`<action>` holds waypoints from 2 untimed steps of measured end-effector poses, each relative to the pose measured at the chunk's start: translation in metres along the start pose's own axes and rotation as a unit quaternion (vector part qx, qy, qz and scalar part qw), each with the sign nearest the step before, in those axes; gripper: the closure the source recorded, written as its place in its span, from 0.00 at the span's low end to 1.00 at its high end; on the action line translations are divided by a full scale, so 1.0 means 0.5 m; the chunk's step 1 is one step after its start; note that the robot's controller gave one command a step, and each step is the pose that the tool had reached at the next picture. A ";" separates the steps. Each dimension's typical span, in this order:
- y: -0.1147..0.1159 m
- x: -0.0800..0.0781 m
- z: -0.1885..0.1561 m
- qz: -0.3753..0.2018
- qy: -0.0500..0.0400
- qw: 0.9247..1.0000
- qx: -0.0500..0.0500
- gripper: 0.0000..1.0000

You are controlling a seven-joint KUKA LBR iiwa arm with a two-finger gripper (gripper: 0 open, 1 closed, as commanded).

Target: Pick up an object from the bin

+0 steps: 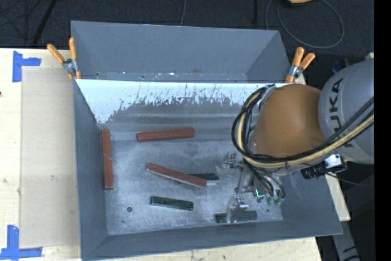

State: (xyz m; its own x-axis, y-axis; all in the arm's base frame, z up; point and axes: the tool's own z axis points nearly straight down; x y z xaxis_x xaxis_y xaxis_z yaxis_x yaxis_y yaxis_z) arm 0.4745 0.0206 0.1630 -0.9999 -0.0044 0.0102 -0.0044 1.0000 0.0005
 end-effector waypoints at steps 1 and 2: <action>0.000 -0.004 -0.007 0.000 -0.004 1.000 0.000 0.00; 0.037 -0.012 0.179 -0.021 -0.008 1.000 0.000 1.00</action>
Offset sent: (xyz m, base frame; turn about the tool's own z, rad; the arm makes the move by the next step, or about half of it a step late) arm 0.0027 0.0181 -0.0928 -0.0376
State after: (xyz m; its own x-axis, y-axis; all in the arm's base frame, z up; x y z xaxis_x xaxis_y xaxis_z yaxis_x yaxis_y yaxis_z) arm 0.4798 0.0392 0.0733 -0.9989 -0.0456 -0.0061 -0.0456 0.9990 0.0010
